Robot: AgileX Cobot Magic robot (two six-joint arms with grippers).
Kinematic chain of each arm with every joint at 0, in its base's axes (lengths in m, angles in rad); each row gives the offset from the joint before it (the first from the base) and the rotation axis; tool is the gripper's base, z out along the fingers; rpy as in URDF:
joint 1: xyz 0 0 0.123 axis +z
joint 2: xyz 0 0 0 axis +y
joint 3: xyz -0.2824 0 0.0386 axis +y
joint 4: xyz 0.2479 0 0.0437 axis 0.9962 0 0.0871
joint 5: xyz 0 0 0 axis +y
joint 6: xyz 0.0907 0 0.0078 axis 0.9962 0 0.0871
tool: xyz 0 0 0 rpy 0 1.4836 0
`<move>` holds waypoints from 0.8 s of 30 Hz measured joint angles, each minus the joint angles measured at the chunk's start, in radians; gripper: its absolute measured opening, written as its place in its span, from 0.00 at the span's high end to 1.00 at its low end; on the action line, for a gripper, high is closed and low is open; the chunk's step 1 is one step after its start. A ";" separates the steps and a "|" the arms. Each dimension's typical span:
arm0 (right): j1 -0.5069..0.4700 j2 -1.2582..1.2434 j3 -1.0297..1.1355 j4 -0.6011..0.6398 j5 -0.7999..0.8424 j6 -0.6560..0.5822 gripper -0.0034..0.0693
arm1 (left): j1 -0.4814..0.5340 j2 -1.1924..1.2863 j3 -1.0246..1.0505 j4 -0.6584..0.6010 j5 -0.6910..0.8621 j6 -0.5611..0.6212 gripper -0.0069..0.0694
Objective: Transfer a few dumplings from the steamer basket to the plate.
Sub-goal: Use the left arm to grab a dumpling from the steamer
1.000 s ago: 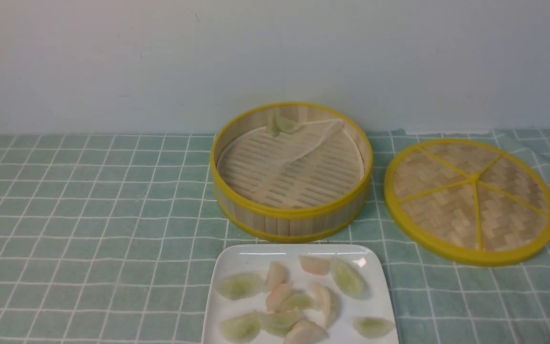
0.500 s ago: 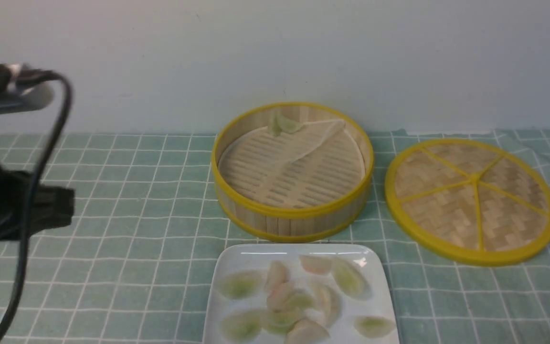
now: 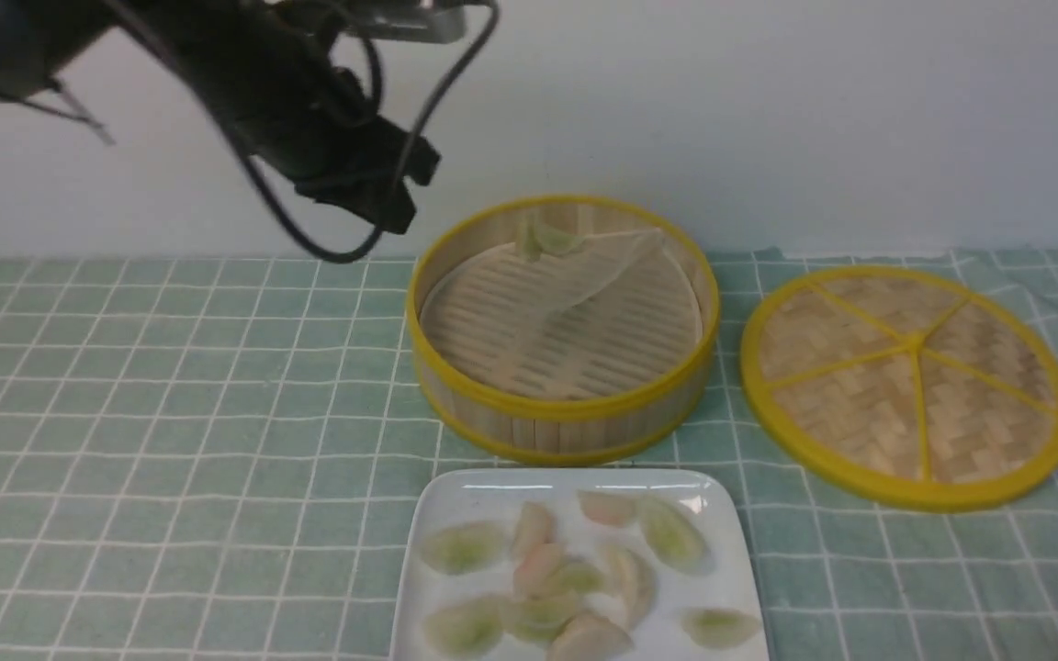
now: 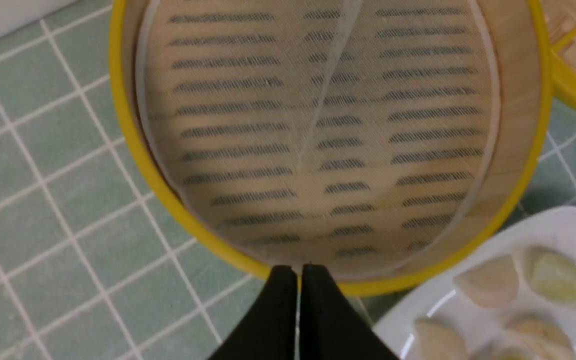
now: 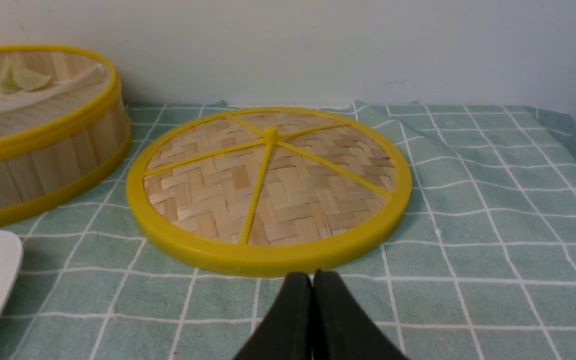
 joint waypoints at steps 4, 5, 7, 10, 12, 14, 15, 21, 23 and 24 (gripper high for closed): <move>0.000 0.000 0.000 0.000 0.000 0.000 0.97 | -0.050 0.204 -0.302 0.071 0.031 -0.054 0.92; 0.000 0.000 0.000 0.000 0.000 0.000 0.97 | -0.058 0.260 -0.391 0.076 0.034 -0.059 0.92; 0.000 0.000 0.000 0.000 0.000 0.000 0.97 | -0.064 0.340 -0.518 0.077 0.036 -0.068 0.92; 0.000 0.000 0.000 0.000 0.000 0.000 0.97 | -0.067 0.475 -0.730 0.071 0.038 -0.085 0.92; 0.000 0.000 0.000 0.000 0.000 0.000 0.97 | -0.067 0.566 -0.835 0.070 0.044 -0.113 0.92; 0.000 0.000 0.000 0.000 0.000 0.000 0.97 | -0.067 0.587 -0.847 0.071 0.050 -0.113 0.92; 0.000 0.000 0.000 0.000 0.000 0.000 0.97 | -0.069 0.604 -0.852 0.077 0.054 -0.107 0.92; 0.000 0.000 0.000 0.000 0.000 -0.001 0.97 | -0.074 0.616 -0.855 0.099 0.031 -0.097 0.92; 0.000 0.000 0.000 0.000 0.000 -0.001 0.97 | -0.074 0.623 -0.857 0.099 0.009 -0.097 0.92; 0.000 0.000 0.000 0.000 0.000 -0.001 0.97 | -0.075 0.636 -0.859 0.099 -0.011 -0.097 0.91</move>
